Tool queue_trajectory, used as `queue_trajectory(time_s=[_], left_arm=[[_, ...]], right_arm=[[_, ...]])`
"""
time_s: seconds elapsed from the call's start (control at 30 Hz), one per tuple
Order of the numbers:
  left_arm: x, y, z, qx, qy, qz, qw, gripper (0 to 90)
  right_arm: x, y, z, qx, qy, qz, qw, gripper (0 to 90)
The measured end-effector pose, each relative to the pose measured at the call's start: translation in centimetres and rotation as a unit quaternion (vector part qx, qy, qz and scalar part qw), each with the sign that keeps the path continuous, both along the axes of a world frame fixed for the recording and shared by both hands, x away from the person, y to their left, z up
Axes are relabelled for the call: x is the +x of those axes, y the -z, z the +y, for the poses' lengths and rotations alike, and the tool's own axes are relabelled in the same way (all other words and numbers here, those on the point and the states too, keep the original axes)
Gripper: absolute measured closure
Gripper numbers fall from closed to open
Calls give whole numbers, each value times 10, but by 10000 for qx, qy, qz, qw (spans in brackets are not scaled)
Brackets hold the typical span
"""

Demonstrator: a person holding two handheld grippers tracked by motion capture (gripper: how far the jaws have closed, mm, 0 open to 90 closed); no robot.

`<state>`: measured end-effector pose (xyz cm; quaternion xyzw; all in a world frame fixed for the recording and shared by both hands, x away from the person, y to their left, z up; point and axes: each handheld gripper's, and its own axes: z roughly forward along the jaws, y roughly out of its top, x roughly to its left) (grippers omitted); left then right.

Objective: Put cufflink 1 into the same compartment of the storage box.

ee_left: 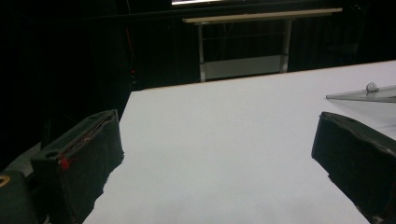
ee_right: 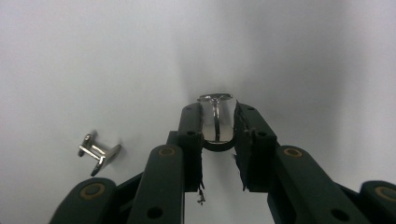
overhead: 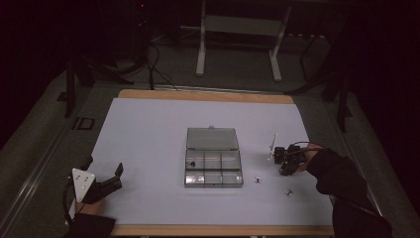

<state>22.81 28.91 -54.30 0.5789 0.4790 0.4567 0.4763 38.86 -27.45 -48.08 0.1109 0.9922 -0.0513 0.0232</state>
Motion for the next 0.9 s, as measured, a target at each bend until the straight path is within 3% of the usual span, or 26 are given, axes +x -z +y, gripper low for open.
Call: queue_trajectory(time_s=[0.37,0.77,0.9], left_arm=[[0,0,0,-14,7,-22,10000,29],[-1,0,0,1,3,-38,10000,29],[-1,0,0,-12,2,-40,10000,29]], right_arm=[[-6,-19,24,205,-110,-74,9997,732],[-19,-45,66,607,-390,-120,9973,732],[-21,-52,80,641,-504,-178,9965,732]])
